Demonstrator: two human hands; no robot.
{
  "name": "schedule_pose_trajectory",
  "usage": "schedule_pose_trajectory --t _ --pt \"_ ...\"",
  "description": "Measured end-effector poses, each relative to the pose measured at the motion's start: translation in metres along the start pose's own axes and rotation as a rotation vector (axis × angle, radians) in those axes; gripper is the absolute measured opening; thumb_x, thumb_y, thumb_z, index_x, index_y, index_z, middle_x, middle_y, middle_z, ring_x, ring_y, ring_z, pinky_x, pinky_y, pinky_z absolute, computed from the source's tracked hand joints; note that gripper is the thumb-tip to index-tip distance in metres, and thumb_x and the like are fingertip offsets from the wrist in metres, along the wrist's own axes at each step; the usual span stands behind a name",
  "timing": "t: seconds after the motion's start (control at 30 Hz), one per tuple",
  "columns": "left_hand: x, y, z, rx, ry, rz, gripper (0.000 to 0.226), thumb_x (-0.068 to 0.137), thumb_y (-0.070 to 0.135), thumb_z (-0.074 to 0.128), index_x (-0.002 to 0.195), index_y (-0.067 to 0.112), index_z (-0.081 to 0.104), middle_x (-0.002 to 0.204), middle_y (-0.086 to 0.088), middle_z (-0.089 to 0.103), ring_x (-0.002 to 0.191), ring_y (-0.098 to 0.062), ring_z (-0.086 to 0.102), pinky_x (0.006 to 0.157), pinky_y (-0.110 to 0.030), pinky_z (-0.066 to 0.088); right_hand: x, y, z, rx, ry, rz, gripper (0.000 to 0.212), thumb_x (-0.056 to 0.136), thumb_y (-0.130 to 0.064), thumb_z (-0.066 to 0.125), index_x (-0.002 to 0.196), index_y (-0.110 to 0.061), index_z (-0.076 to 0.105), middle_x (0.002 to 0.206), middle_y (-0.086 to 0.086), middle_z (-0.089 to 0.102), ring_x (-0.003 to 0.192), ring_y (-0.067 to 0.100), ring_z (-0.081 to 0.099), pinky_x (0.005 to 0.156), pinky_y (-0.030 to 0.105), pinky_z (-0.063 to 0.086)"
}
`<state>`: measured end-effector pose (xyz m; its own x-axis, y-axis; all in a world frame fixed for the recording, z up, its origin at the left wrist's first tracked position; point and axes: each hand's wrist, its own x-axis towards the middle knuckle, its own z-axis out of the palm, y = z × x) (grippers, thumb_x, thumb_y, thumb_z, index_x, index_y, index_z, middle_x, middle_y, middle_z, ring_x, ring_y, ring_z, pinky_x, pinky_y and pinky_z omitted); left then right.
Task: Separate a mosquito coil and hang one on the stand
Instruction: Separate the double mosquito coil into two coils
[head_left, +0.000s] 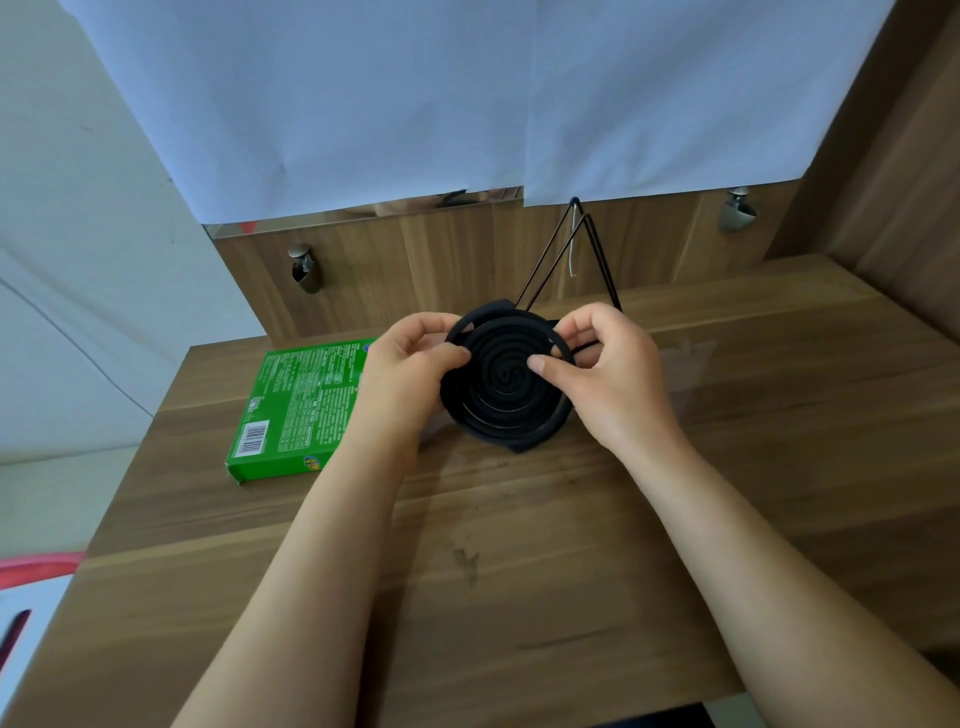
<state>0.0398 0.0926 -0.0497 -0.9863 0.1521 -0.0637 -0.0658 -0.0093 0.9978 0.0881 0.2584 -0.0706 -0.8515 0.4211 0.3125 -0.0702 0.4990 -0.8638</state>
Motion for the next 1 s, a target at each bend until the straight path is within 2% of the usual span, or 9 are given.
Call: schedule_pose_trajectory --t 0.2,0.33,0.47,0.57,0.67,0.73,0.8,0.87,1.0 --pt "-0.003 0.007 -0.001 -0.06 -0.01 -0.077 0.032 0.083 -0.006 0.045 0.085 0.007 0.074 0.067 -0.006 0.071 0.058 -0.019 0.067 0.052 -0.028 0.055 -0.001 -0.001 0.0 -0.007 0.016 -0.012 0.017 0.08 -0.024 0.077 0.086 -0.027 0.062 0.081 -0.016 0.063 0.069 0.004 0.06 0.063 0.015 0.05" --pt "-0.005 0.008 0.0 -0.088 0.023 -0.062 0.036 0.082 -0.008 0.044 0.085 0.008 0.077 0.066 -0.007 0.073 0.057 -0.017 0.068 0.049 -0.023 0.053 -0.002 -0.004 0.0 0.048 -0.013 -0.055 0.014 0.082 -0.023 0.075 0.089 -0.024 0.063 0.084 -0.012 0.065 0.076 0.0 0.059 0.063 0.006 0.045" --pt "-0.006 0.009 0.0 -0.114 0.009 -0.078 0.037 0.083 -0.009 0.044 0.085 0.008 0.076 0.068 -0.007 0.074 0.058 -0.016 0.07 0.049 -0.023 0.053 -0.002 -0.005 -0.001 0.061 -0.028 -0.067 0.013 0.083 -0.021 0.074 0.089 -0.024 0.063 0.084 -0.013 0.064 0.077 -0.002 0.057 0.065 0.005 0.043" --pt "-0.005 0.008 -0.002 -0.145 -0.076 -0.106 0.041 0.083 -0.012 0.044 0.084 0.012 0.077 0.072 -0.007 0.076 0.063 -0.017 0.073 0.051 -0.026 0.056 -0.001 -0.003 -0.003 0.059 0.004 -0.039 0.012 0.084 -0.02 0.074 0.086 -0.024 0.063 0.083 -0.015 0.063 0.077 -0.007 0.057 0.068 0.004 0.044" --pt "-0.002 0.003 -0.003 -0.109 -0.139 -0.09 0.037 0.082 -0.016 0.054 0.097 0.011 0.075 0.08 -0.003 0.078 0.07 -0.016 0.074 0.056 -0.025 0.057 0.001 -0.002 -0.004 0.082 0.023 -0.012 0.012 0.084 -0.017 0.074 0.085 -0.023 0.063 0.083 -0.015 0.064 0.076 -0.011 0.058 0.07 0.003 0.044" --pt "-0.001 -0.004 -0.001 -0.005 -0.106 -0.007 0.039 0.076 -0.011 0.071 0.106 0.014 0.073 0.091 0.0 0.079 0.08 -0.017 0.075 0.065 -0.027 0.059 0.001 -0.001 -0.004 0.09 0.012 -0.003 0.011 0.083 -0.017 0.075 0.085 -0.022 0.064 0.083 -0.014 0.065 0.076 -0.01 0.058 0.069 0.004 0.044" --pt "-0.002 -0.01 0.003 0.149 -0.046 0.112 0.045 0.068 -0.003 0.083 0.101 0.025 0.071 0.09 0.01 0.078 0.083 -0.009 0.074 0.072 -0.023 0.058 0.0 -0.001 -0.003 0.086 -0.001 -0.008 0.011 0.082 -0.018 0.075 0.085 -0.022 0.065 0.083 -0.013 0.066 0.077 -0.009 0.059 0.068 0.004 0.044" --pt "-0.002 -0.015 0.008 0.231 -0.004 0.175 0.048 0.065 0.003 0.087 0.096 0.033 0.065 0.092 0.011 0.075 0.084 -0.004 0.072 0.076 -0.023 0.057 -0.001 -0.002 -0.001 0.081 -0.006 -0.02 0.012 0.081 -0.019 0.076 0.085 -0.023 0.065 0.083 -0.014 0.066 0.077 -0.009 0.059 0.067 0.003 0.043" --pt "0.0 -0.021 0.009 0.237 0.037 0.202 0.056 0.063 0.009 0.089 0.1 0.037 0.059 0.095 0.004 0.074 0.084 -0.01 0.072 0.078 -0.034 0.06 -0.001 -0.003 0.001 0.076 -0.008 -0.034 0.011 0.081 -0.02 0.075 0.086 -0.022 0.066 0.083 -0.015 0.066 0.079 -0.009 0.059 0.067 0.002 0.042"
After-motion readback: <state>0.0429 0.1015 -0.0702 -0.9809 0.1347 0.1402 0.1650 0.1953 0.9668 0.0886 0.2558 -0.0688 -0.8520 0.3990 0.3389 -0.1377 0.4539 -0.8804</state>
